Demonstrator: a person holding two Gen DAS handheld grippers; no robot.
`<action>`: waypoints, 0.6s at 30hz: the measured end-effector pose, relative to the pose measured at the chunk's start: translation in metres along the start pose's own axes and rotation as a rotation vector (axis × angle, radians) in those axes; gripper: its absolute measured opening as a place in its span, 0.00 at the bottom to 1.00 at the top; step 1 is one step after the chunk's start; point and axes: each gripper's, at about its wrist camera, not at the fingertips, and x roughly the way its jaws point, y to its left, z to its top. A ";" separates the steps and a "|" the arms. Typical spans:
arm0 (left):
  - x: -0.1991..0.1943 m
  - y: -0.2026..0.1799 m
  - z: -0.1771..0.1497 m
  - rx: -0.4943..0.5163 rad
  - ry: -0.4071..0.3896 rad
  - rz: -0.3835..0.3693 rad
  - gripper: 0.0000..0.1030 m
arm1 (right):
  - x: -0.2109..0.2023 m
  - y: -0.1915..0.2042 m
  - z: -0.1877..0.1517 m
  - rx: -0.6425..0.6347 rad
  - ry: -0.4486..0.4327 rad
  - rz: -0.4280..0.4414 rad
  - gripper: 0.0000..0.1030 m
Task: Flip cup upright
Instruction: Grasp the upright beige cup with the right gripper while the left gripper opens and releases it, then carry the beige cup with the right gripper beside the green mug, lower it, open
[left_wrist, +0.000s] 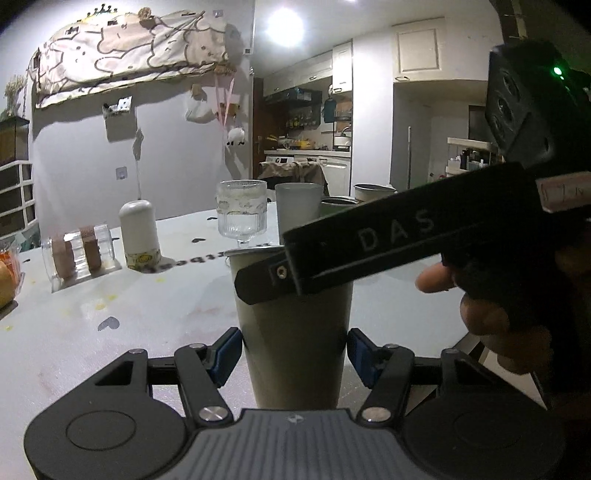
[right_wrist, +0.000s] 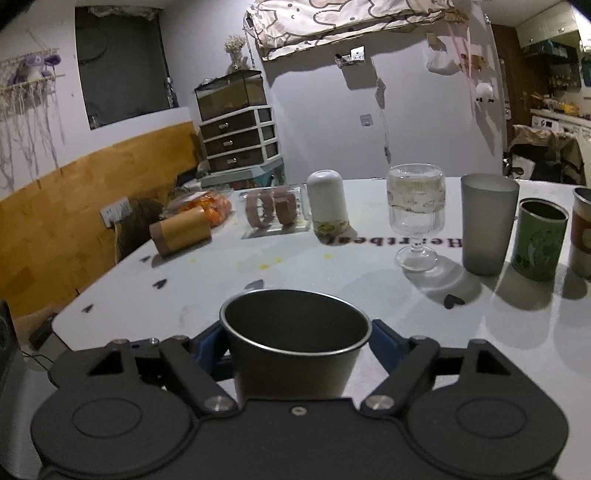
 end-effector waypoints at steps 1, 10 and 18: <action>0.000 -0.001 0.000 0.005 -0.003 -0.002 0.61 | -0.001 0.000 -0.001 -0.003 -0.001 0.003 0.80; -0.003 0.005 0.000 -0.049 -0.050 0.011 0.84 | -0.016 -0.026 -0.003 -0.030 -0.098 -0.125 0.79; -0.006 0.017 -0.002 -0.140 -0.074 0.043 0.90 | -0.021 -0.108 0.016 0.033 -0.203 -0.447 0.79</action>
